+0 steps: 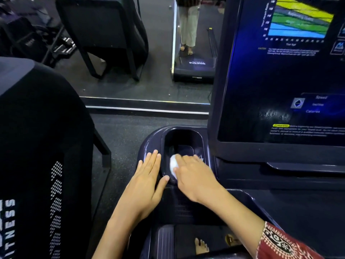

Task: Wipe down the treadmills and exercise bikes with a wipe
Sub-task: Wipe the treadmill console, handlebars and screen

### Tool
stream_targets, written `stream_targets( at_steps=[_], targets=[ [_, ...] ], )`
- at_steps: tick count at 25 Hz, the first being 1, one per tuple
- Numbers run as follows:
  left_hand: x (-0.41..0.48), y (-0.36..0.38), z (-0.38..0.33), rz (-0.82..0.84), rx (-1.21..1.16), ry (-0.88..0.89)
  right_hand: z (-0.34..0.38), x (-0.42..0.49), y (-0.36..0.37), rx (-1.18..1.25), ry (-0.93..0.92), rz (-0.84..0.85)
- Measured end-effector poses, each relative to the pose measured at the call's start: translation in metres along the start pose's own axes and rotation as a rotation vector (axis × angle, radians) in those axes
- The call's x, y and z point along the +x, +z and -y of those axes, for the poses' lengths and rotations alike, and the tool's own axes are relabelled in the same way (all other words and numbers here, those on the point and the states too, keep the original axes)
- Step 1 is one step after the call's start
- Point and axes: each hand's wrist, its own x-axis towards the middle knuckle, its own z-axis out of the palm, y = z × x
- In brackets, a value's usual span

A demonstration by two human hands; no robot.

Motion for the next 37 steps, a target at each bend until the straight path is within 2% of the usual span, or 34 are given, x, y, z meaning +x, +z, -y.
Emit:
stream_targets(
  at_steps=[2,4,6,11,15,18,20,23,26,30,35,37],
  targets=[
    [0.001,0.002,-0.003,-0.014,0.032,-0.005,-0.004,-0.007,0.005,-0.130,0.077,-0.049],
    [0.000,0.004,-0.005,-0.021,0.064,-0.014,0.001,-0.021,0.004,-0.204,0.172,0.031],
    [-0.003,0.005,-0.005,-0.016,0.086,-0.008,0.008,-0.037,0.000,-0.234,0.156,0.042],
    [-0.008,0.012,-0.011,-0.043,0.104,0.030,0.007,-0.043,0.000,-0.097,0.152,-0.031],
    [-0.016,0.022,-0.020,-0.026,0.203,0.132,-0.003,-0.058,0.009,-0.061,-0.003,-0.205],
    [-0.019,0.028,-0.032,-0.032,0.250,0.182,-0.016,-0.082,0.003,0.029,-0.006,-0.232],
    [-0.019,0.030,-0.045,-0.031,0.278,0.196,-0.021,-0.096,-0.006,0.002,0.012,-0.211],
    [-0.020,0.038,-0.066,0.033,0.319,0.189,-0.037,-0.122,-0.026,-0.063,0.199,-0.055],
    [-0.022,0.047,-0.079,0.056,0.336,0.237,-0.051,-0.143,-0.036,-0.124,0.417,-0.003],
    [-0.026,0.052,-0.092,0.100,0.328,0.300,-0.036,-0.137,-0.029,-0.113,0.390,0.060],
    [-0.036,0.063,-0.129,0.106,0.053,0.349,-0.082,-0.163,-0.061,0.086,0.529,-0.104],
    [-0.036,0.067,-0.146,0.126,-0.039,0.349,-0.107,-0.174,-0.060,0.167,0.581,-0.118]
  ],
)
